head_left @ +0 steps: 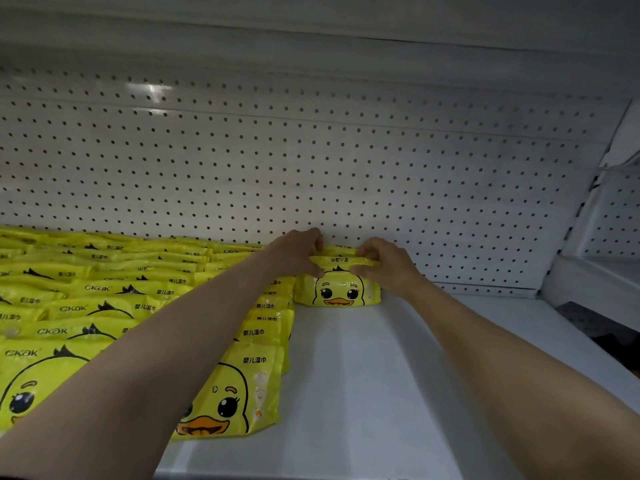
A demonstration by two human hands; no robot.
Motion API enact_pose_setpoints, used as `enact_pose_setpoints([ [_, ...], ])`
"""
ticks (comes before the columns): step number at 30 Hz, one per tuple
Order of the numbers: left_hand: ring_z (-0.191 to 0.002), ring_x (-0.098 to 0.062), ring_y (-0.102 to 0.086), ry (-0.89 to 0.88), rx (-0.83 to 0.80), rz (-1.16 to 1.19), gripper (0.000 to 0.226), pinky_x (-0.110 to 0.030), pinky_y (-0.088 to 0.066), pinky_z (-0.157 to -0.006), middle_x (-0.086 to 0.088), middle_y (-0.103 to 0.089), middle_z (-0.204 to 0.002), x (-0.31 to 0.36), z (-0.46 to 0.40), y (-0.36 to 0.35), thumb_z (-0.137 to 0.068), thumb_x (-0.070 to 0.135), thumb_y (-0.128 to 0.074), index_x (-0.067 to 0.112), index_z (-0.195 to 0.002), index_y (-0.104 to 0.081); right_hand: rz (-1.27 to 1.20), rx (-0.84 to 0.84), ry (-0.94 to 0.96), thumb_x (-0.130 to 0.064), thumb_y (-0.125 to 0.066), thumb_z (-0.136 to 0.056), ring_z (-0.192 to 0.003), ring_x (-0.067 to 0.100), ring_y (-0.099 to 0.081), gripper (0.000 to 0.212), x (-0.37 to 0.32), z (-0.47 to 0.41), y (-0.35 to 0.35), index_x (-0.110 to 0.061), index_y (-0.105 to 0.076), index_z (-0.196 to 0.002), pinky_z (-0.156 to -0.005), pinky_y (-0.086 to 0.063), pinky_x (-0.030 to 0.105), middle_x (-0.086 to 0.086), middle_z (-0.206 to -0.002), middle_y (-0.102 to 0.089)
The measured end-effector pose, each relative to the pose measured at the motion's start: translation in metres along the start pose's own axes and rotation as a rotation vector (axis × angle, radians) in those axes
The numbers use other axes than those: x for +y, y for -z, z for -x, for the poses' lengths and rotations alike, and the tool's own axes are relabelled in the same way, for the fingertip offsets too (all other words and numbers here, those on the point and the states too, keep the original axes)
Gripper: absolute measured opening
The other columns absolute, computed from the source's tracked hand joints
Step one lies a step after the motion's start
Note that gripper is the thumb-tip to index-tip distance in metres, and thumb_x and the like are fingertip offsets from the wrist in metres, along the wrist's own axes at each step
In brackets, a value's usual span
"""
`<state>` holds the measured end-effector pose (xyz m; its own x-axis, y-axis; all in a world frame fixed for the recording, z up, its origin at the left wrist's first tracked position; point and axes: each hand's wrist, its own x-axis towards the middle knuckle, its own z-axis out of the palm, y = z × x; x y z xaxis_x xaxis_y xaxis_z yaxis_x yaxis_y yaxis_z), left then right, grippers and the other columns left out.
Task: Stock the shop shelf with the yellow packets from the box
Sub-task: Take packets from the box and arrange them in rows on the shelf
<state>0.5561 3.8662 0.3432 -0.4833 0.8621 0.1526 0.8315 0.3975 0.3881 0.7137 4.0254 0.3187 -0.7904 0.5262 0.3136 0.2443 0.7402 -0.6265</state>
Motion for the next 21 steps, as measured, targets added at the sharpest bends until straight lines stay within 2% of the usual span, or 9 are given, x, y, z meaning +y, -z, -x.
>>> enact_pose_setpoints([
  [3,-0.099,-0.022,-0.055,0.015,0.035,-0.055,0.052,-0.038,-0.05,-0.085,0.002,-0.056,-0.109,-0.001,-0.002,-0.002,-0.07,0.04,-0.082,0.028,-0.11,-0.05,0.099,-0.078,0.022,-0.03,-0.089,-0.069,-0.109,0.018,-0.057,0.059,0.0,0.001,0.0,-0.021,-0.059,-0.119,-0.092,-0.047,0.032,-0.002,-0.115,-0.06],
  [7,-0.102,-0.024,-0.054,0.019,0.057,-0.092,0.054,-0.039,-0.048,-0.087,0.004,-0.057,-0.108,-0.001,-0.002,-0.004,-0.067,0.047,-0.081,0.033,-0.107,-0.048,0.34,-0.099,0.069,-0.043,-0.09,-0.06,-0.122,0.017,-0.042,0.085,0.003,0.004,-0.007,-0.026,-0.048,-0.132,-0.096,-0.045,0.038,-0.001,-0.128,-0.047],
  [12,-0.111,-0.02,-0.052,-0.028,0.054,-0.255,0.082,-0.038,-0.039,-0.097,0.003,-0.056,-0.118,0.007,0.0,-0.008,-0.056,0.054,-0.086,0.023,-0.121,-0.046,0.474,-0.01,0.067,-0.05,-0.088,-0.06,-0.125,0.018,-0.037,0.086,-0.001,0.01,-0.014,-0.026,-0.047,-0.131,-0.092,-0.048,0.041,-0.001,-0.128,-0.042],
  [16,-0.114,-0.023,-0.051,-0.002,0.094,-0.364,0.084,-0.039,-0.041,-0.097,-0.002,-0.055,-0.119,0.013,-0.002,-0.01,-0.056,0.053,-0.087,0.019,-0.12,-0.045,0.56,0.039,0.045,-0.053,-0.085,-0.062,-0.123,0.021,-0.038,0.085,-0.007,0.013,-0.018,-0.023,-0.046,-0.131,-0.087,-0.05,0.042,0.002,-0.127,-0.04],
  [21,-0.122,-0.027,-0.046,0.068,0.129,-0.39,0.096,-0.041,-0.043,-0.1,-0.008,-0.048,-0.13,0.018,0.002,-0.014,-0.06,0.052,-0.086,0.015,-0.135,-0.039,0.697,0.102,0.002,-0.053,-0.08,-0.069,-0.121,0.027,-0.04,0.083,-0.02,0.021,-0.027,-0.016,-0.042,-0.132,-0.082,-0.051,0.041,0.007,-0.128,-0.041],
])
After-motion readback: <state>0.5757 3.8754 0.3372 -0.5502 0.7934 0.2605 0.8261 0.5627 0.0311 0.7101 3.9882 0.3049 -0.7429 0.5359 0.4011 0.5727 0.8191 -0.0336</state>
